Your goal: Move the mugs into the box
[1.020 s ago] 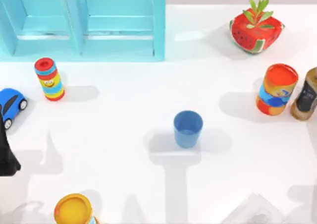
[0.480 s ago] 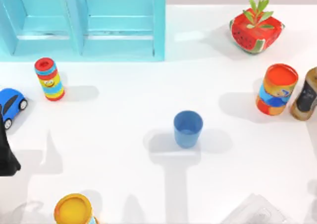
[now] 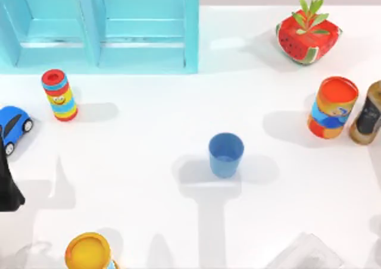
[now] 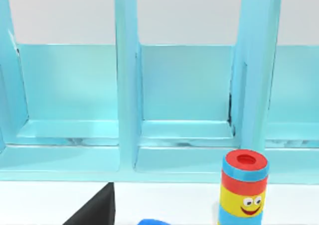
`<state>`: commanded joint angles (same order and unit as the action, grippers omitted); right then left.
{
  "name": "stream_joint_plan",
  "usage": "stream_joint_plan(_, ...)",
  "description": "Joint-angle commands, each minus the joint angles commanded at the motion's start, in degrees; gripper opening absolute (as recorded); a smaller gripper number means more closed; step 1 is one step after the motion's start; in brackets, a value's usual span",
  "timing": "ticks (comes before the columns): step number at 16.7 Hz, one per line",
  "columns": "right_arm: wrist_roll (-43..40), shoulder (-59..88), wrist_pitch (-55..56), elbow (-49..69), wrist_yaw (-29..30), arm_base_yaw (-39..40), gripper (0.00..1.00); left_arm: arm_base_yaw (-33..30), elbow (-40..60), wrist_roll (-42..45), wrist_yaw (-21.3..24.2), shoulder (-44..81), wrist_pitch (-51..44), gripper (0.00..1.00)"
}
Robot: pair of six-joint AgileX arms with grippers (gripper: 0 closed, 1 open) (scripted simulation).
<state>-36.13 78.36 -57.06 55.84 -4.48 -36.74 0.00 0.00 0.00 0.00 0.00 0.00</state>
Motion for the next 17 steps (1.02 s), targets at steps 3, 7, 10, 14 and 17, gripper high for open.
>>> stream_joint_plan(3, 0.0, 0.0, 0.0, 0.0, 0.0, 0.0, 0.75, 0.0, 0.0, 0.0, 0.0, 0.0, 0.0, 1.00)
stream_joint_plan(7, 0.0, 0.0, 0.0, 0.0, 0.0, 0.0, 1.00, 0.0, 0.0, 0.0, 0.0, 0.0, 0.0, 1.00)
stream_joint_plan(10, 0.0, 0.0, 0.0, 0.0, 0.0, 0.0, 1.00, 0.0, 0.0, 0.0, 0.0, 0.0, 0.0, 1.00)
stream_joint_plan(14, 0.0, 0.0, 0.0, 0.0, 0.0, 0.0, 1.00, 0.0, 0.0, 0.0, 0.0, 0.0, 0.0, 1.00)
stream_joint_plan(17, -0.2, 0.1, -1.0, 0.9, 0.0, -0.1, 1.00, 0.0, 0.0, 0.0, 0.0, 0.0, 0.0, 1.00)
